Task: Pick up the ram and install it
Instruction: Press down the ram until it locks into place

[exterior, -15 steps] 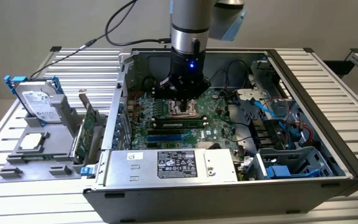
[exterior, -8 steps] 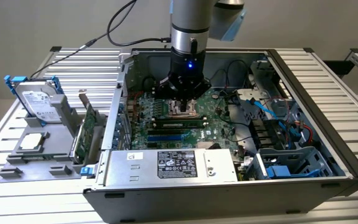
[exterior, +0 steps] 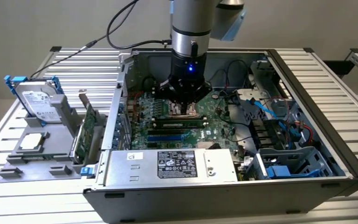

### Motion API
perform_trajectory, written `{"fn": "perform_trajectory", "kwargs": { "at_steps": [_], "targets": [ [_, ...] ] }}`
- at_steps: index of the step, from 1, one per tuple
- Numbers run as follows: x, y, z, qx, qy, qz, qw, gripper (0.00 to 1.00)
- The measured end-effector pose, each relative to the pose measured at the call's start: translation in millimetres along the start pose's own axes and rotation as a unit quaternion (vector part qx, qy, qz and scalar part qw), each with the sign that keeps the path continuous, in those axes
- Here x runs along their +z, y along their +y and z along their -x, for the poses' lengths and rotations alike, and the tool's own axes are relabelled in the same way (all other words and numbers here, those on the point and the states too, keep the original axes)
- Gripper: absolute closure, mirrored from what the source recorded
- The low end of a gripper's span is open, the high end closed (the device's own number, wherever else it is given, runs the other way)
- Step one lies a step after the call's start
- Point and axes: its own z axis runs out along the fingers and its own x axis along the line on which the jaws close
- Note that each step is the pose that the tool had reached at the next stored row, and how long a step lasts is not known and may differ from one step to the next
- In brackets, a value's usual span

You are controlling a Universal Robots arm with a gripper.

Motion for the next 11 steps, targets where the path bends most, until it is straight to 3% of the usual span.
{"fn": "perform_trajectory", "kwargs": {
  "at_steps": [3, 9, 11],
  "targets": [
    [0.2, -8.5, 0.1, 0.001, 0.0015, 0.0, 1.0, 0.89],
    [0.2, -19.1, 0.1, 0.002, 0.0086, 0.0004, 1.0, 0.89],
    [-1.0, -24.7, 0.0, 0.001, 0.0097, 0.0007, 1.0, 0.89]
  ]
}}
